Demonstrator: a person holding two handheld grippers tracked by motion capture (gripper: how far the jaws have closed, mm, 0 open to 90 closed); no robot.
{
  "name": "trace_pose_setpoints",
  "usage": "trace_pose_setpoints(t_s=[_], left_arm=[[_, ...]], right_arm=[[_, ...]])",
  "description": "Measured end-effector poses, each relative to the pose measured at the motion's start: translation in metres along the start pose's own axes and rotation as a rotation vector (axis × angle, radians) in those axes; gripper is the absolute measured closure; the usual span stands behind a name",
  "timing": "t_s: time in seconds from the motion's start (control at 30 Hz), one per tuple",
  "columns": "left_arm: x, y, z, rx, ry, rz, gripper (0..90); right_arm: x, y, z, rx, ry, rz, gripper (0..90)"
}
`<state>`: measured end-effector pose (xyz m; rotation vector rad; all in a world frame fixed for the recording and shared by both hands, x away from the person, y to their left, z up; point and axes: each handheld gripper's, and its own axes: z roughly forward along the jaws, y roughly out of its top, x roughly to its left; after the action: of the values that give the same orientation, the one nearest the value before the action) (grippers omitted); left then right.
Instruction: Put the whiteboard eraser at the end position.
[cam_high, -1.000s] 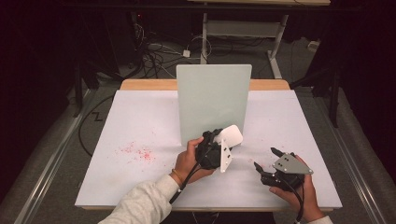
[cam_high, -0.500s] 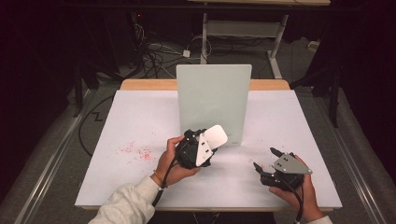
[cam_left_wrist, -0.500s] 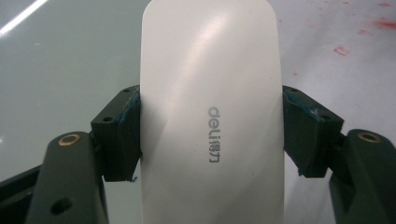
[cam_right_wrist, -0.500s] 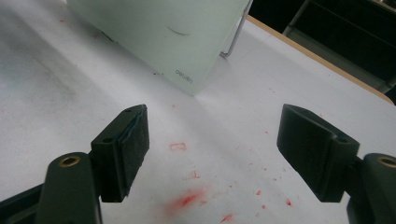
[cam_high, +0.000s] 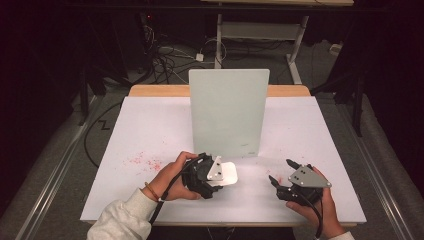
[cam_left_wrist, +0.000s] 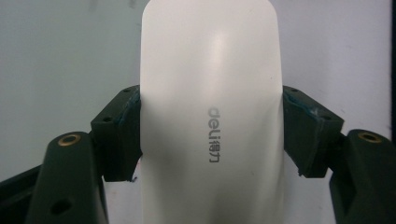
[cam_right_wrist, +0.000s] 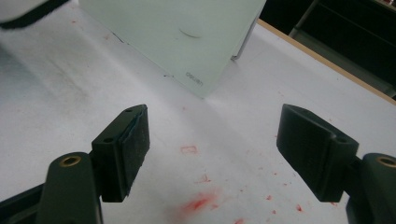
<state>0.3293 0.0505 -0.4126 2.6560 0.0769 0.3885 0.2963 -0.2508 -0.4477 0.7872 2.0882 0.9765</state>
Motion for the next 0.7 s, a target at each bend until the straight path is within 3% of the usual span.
trace_pose_setpoints(t_s=[0.1, 0.2, 0.33, 0.4, 0.5, 0.7], left_arm=[[-0.005, 0.004, 0.01, 0.048, -0.042, 0.038, 29.0], [-0.008, 0.009, 0.022, 0.075, -0.054, 0.064, 28.9], [-0.005, 0.014, 0.033, 0.068, -0.067, 0.053, 28.9], [-0.004, 0.014, 0.037, 0.056, -0.081, 0.045, 28.8], [-0.004, 0.013, 0.039, 0.024, -0.064, 0.031, 28.3], [-0.002, 0.005, 0.021, -0.114, -0.023, -0.025, 21.1]], right_arm=[[0.001, -0.002, -0.001, 0.011, 0.003, -0.007, 26.4], [0.0, -0.002, -0.002, 0.007, -0.001, 0.004, 26.7], [0.002, -0.001, -0.001, 0.005, 0.004, -0.01, 26.8], [0.003, -0.002, -0.001, 0.008, 0.006, -0.013, 26.8], [0.003, -0.002, -0.002, 0.004, 0.007, -0.012, 27.1], [0.003, -0.001, -0.001, 0.002, 0.01, -0.012, 27.1]])
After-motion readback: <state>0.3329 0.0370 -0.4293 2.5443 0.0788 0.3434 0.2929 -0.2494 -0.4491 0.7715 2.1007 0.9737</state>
